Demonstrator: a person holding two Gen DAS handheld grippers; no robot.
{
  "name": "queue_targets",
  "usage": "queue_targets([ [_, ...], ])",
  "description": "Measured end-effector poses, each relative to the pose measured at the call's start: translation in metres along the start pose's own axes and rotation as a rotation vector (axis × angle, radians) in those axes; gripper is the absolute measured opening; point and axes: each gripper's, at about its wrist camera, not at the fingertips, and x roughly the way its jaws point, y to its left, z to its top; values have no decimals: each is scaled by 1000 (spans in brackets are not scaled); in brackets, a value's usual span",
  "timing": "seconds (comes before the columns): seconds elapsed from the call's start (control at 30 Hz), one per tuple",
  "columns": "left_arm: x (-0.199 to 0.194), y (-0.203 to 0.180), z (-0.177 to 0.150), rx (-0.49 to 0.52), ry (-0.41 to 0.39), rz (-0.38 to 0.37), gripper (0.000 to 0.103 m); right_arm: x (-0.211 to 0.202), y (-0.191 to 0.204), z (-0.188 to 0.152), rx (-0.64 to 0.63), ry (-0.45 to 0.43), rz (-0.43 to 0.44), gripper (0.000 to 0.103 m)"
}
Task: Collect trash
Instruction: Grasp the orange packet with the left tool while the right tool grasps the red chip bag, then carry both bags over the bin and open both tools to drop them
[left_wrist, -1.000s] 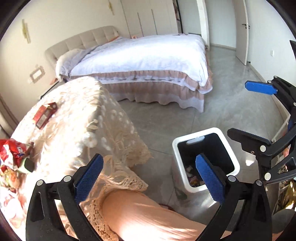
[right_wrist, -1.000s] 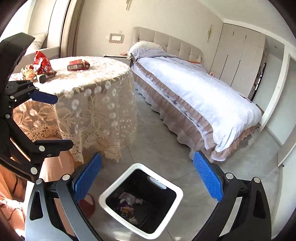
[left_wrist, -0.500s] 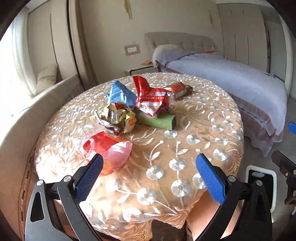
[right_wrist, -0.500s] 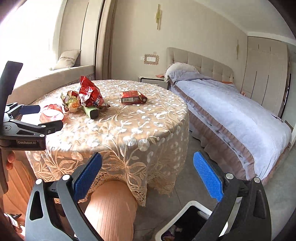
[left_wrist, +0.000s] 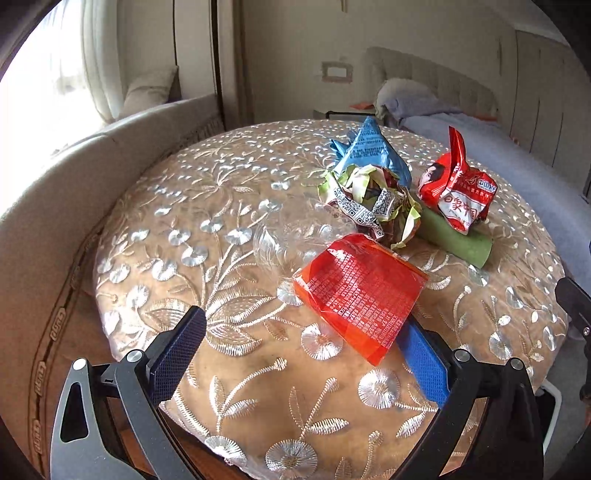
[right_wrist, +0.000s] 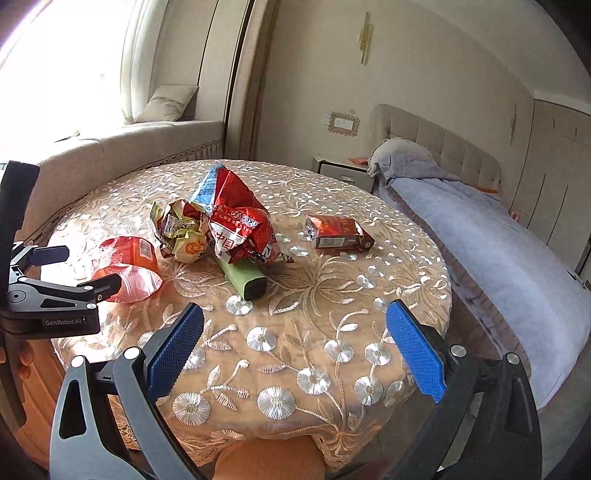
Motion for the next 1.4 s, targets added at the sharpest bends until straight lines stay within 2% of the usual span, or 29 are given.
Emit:
queue_targets([
  [0.1,5,4,7,5,7,-2,97,22,6,18,3,38,41,98],
  [0.17,8,6,12,12,7,-29,97,38,11,30,9,66,68,98],
  [0.23,13,8,16,30,8,-21,95,57,15,41,20,118,98,98],
  [0.27,16,8,18,40,13,-26,90,69,17,47,35,150,113,98],
  [0.3,20,9,19,43,24,-36,80,77,18,50,53,170,118,98],
  [0.37,28,12,21,46,47,-57,66,93,20,55,83,196,125,98],
  [0.4,31,13,23,48,54,-64,54,100,20,58,98,203,131,98],
  [0.47,35,16,25,51,57,-72,45,106,17,59,130,203,158,98],
  [0.53,37,19,27,42,54,-81,30,110,13,58,164,210,183,91],
  [0.57,38,21,29,35,51,-85,29,114,11,56,187,227,211,73],
  [0.63,37,23,30,36,43,-90,26,112,6,54,224,216,230,71],
  [0.7,33,26,31,28,16,-87,14,106,3,53,237,193,235,67],
  [0.9,17,35,33,-4,-20,-93,6,69,0,52,229,93,214,65],
  [1.03,4,36,32,-14,-38,-105,5,40,-5,50,228,55,217,65],
  [1.23,-32,36,30,-14,-113,-112,4,-7,-13,45,203,-28,177,65],
  [1.4,-58,35,29,-20,-154,-125,4,-36,-24,38,215,-62,160,65],
])
